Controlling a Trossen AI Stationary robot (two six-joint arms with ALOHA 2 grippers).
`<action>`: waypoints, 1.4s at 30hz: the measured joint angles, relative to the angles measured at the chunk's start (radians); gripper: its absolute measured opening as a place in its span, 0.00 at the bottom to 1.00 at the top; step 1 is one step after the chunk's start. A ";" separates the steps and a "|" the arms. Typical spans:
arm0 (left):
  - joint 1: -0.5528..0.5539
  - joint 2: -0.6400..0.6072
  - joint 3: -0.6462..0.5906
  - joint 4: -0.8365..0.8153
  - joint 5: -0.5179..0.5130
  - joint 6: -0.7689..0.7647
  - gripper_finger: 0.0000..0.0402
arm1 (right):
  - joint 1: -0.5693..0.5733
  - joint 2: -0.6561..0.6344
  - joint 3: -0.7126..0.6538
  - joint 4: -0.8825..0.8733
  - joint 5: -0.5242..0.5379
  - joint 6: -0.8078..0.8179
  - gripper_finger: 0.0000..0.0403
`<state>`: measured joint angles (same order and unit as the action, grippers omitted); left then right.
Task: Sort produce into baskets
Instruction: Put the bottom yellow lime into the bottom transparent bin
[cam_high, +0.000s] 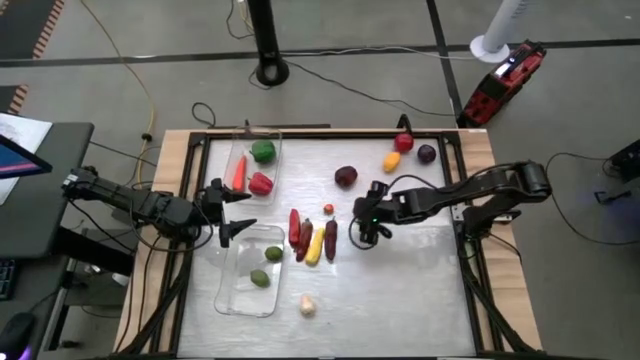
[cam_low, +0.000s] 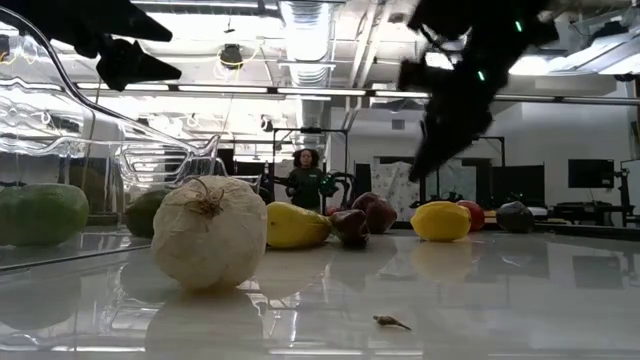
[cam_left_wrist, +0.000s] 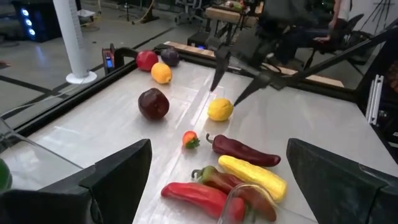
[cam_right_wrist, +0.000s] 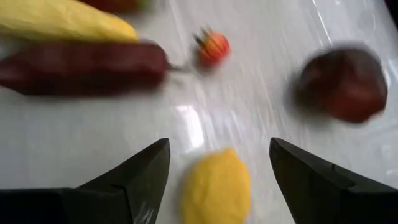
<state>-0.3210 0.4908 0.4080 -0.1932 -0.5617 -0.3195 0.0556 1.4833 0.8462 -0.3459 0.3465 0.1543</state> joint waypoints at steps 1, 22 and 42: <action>0.000 0.000 0.000 0.000 0.000 0.000 0.90 | -0.005 -0.014 -0.032 0.034 -0.001 0.009 0.77; 0.000 0.000 0.000 -0.006 0.000 -0.005 0.90 | -0.009 0.075 -0.219 0.333 -0.006 0.076 0.65; 0.000 0.000 0.000 0.035 -0.052 0.031 0.90 | 0.088 0.330 0.410 0.334 -0.269 -0.184 0.62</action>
<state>-0.3208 0.4904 0.4084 -0.1578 -0.6134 -0.2886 0.1441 1.8137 1.2566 -0.0120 0.0774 -0.0302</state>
